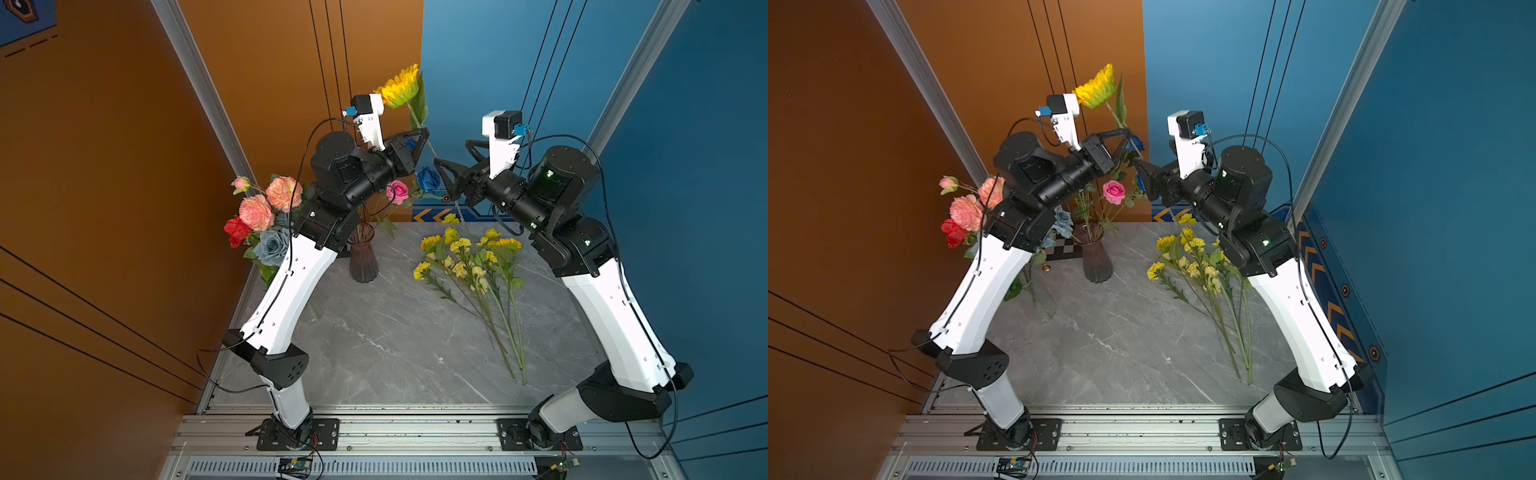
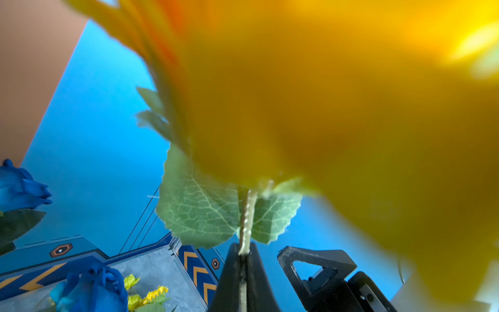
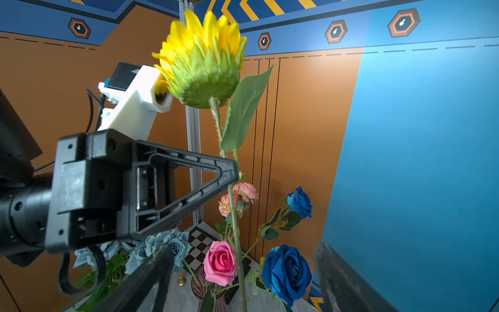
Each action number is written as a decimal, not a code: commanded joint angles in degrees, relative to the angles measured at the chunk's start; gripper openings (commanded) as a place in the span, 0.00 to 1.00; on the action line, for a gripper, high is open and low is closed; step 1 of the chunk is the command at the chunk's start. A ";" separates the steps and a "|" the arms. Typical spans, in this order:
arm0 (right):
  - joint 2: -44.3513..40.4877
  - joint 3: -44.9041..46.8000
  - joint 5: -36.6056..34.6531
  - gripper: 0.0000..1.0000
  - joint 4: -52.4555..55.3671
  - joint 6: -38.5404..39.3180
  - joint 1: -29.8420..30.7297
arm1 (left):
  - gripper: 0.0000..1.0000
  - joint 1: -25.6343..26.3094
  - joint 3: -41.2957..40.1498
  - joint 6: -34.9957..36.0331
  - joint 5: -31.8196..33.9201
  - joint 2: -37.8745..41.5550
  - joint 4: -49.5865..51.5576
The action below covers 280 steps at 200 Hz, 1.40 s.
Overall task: Pick out yellow flowers from the vase
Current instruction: Pick up the flower from the vase, then place the flower at the center of the board.
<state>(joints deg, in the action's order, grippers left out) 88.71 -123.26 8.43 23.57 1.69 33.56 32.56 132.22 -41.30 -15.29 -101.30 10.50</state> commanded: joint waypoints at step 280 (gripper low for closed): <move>-1.32 41.08 -2.01 0.00 4.10 -10.06 -25.43 | 0.98 12.27 -35.04 27.45 6.60 25.48 -0.22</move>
<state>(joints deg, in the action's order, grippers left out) 83.85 -85.23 6.00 27.51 -7.84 9.06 44.34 102.39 -17.87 -12.75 -80.09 10.26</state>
